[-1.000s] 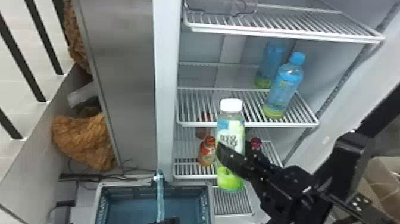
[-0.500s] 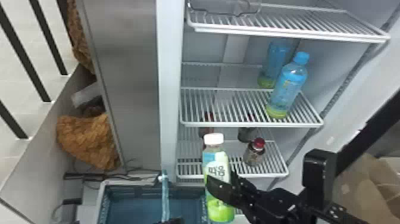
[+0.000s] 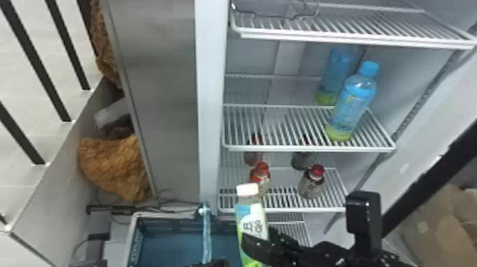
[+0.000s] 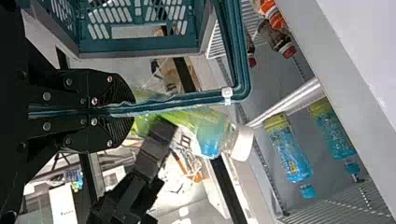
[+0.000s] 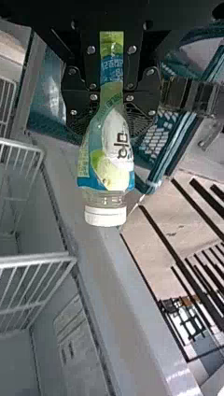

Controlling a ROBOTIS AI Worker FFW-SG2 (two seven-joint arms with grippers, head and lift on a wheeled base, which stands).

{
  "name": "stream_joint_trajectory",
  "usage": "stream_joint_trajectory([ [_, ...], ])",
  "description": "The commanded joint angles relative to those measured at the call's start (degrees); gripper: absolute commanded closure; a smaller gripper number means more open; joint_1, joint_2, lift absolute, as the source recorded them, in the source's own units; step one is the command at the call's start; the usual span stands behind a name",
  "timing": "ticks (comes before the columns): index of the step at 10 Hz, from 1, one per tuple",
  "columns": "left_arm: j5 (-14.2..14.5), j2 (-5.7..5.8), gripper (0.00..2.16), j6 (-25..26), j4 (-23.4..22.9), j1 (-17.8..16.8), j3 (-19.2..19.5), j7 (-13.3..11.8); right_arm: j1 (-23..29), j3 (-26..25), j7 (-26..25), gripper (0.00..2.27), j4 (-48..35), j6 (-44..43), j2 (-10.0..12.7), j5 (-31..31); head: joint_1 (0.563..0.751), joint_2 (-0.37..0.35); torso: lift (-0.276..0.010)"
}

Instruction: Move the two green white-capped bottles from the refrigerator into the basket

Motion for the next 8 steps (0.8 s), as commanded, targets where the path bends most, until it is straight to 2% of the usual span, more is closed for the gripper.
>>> stream_joint_trajectory([
  [1,0.0,0.0,1.2,0.05,0.0,-0.01,0.07,0.0,-0.59,0.59,-0.04,1.01,0.96,2.13,-0.29,-0.23,0.695,-0.104,-0.004],
  [4,0.11,0.0,1.2,0.05,0.0,-0.01,0.07,0.0,-2.98,2.42,0.05,1.01,5.32,4.8,-0.73,-1.03,0.695,-0.089,-0.004],
  [8,0.11,0.0,1.2,0.05,0.0,-0.01,0.07,0.0,-7.2,5.04,0.58,1.01,13.34,3.39,-1.26,-1.61,0.695,-0.058,-0.004],
])
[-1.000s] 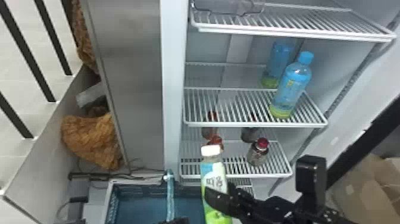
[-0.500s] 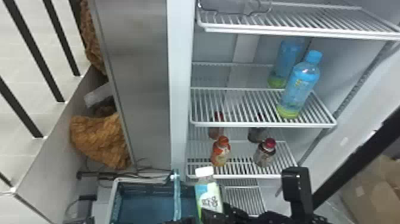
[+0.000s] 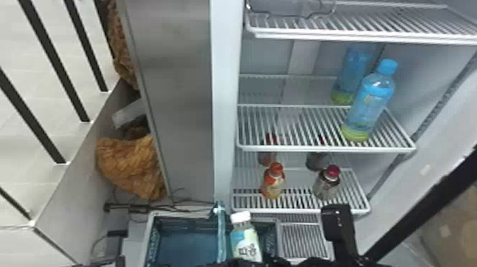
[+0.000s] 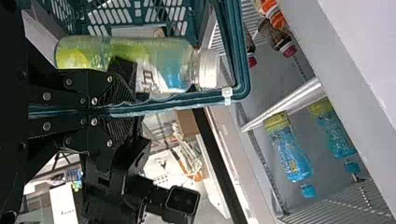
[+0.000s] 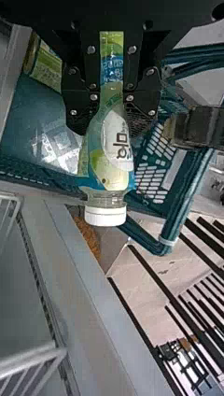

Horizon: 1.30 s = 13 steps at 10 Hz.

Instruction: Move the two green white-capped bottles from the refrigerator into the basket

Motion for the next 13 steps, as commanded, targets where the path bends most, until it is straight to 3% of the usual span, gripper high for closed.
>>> stream_joint_trajectory([
  [1,0.0,0.0,1.2,0.0,0.0,0.14,0.0,0.0,-0.87,0.39,0.13,0.96,2.15,-0.96,-0.02,-0.06,0.695,-0.051,-0.004],
  [4,0.0,0.0,1.2,0.0,0.0,0.14,0.23,0.0,-1.16,0.39,0.92,0.4,3.0,-2.09,-0.19,-0.74,0.695,-0.043,-0.004],
  [10,0.0,-0.09,1.2,0.0,0.0,0.28,0.34,0.0,-0.03,-0.3,1.8,0.37,1.73,-5.32,-0.1,-0.74,0.695,-0.034,-0.004],
  [13,0.0,-0.09,1.2,0.0,0.0,0.42,0.34,0.0,5.59,-3.84,-0.05,0.37,-5.3,-13.62,1.65,3.6,0.695,-0.054,-0.004],
])
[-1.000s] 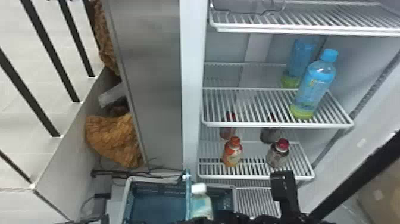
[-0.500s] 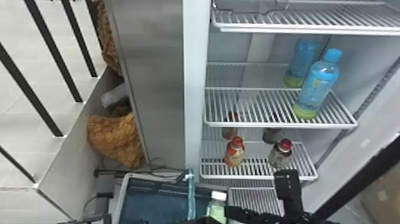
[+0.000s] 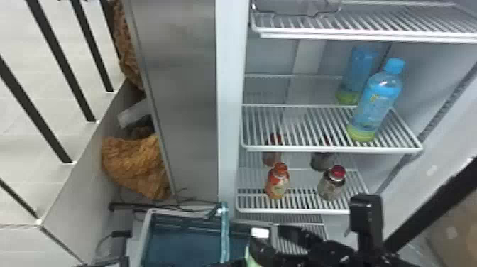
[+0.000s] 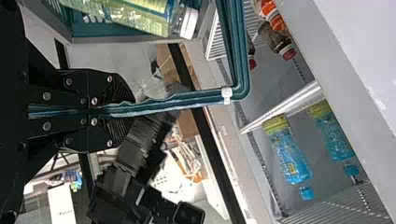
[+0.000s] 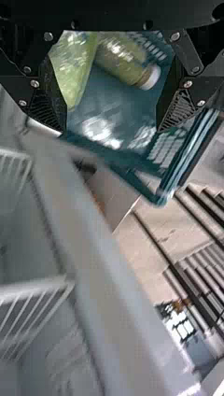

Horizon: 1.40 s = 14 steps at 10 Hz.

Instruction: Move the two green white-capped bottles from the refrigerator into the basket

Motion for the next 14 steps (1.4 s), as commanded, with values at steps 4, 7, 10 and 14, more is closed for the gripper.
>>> stream_joint_trajectory([
  [4,-0.12,0.0,1.2,0.0,0.0,0.05,0.12,-0.01,8.45,-3.1,-5.08,0.37,-3.33,-24.72,2.21,2.83,0.695,-0.157,-0.004],
  [7,-0.23,-0.08,1.2,0.0,0.0,0.19,0.35,-0.01,10.42,-3.1,-7.63,0.37,-0.52,-39.63,2.65,4.08,0.695,-0.196,-0.004],
  [10,-0.23,-0.17,1.2,0.0,0.0,0.47,0.23,-0.01,12.39,-4.36,-10.36,0.37,2.01,-47.93,3.88,5.8,0.695,-0.235,-0.004],
  [14,-0.23,-0.17,1.2,-0.14,0.0,0.33,0.12,-0.01,16.61,-5.39,-16.77,0.36,6.51,-63.39,5.81,7.28,0.695,-0.318,-0.004],
])
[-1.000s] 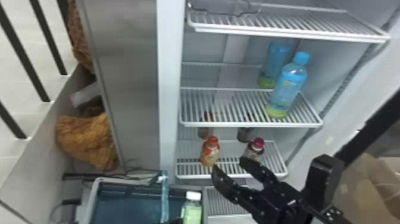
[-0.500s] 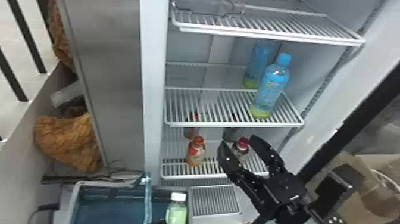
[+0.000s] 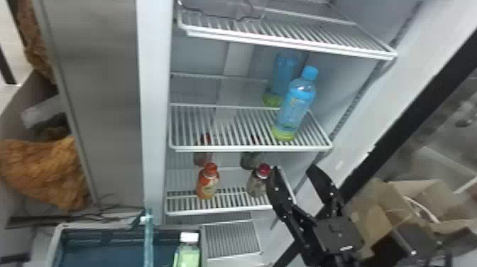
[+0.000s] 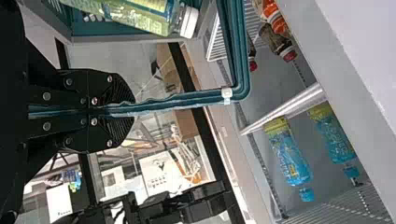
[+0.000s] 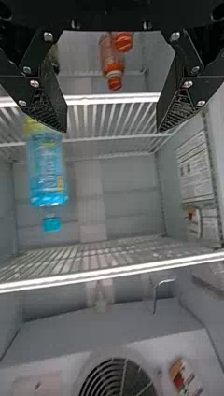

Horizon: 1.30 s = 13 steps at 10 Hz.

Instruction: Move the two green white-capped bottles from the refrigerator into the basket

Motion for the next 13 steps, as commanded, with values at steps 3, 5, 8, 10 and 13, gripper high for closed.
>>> stream_joint_trajectory([
  [3,-0.11,0.0,1.2,0.0,0.0,-0.18,-0.12,0.0,-0.28,-0.61,0.4,0.36,3.96,-4.39,0.57,-1.44,0.695,-0.35,-0.004],
  [5,-0.11,0.0,1.2,0.0,0.0,-0.18,-0.01,0.0,-0.28,-0.61,0.49,0.36,3.82,-3.83,0.57,-1.67,0.695,-0.35,-0.004],
  [8,0.0,0.0,1.2,0.0,0.0,-0.04,-0.01,0.0,-0.42,-0.49,0.66,0.36,3.39,-2.85,0.49,-1.79,0.695,-0.35,-0.004],
  [10,0.0,0.0,1.2,-0.14,0.0,-0.04,-0.01,0.0,-0.42,-0.49,0.66,0.36,3.25,-2.42,0.49,-1.79,0.695,-0.35,-0.004],
  [13,0.0,0.0,1.2,-0.14,0.0,0.1,-0.01,0.0,-0.28,-0.26,0.66,0.36,2.97,-2.28,0.31,-1.44,0.695,-0.35,-0.004],
])
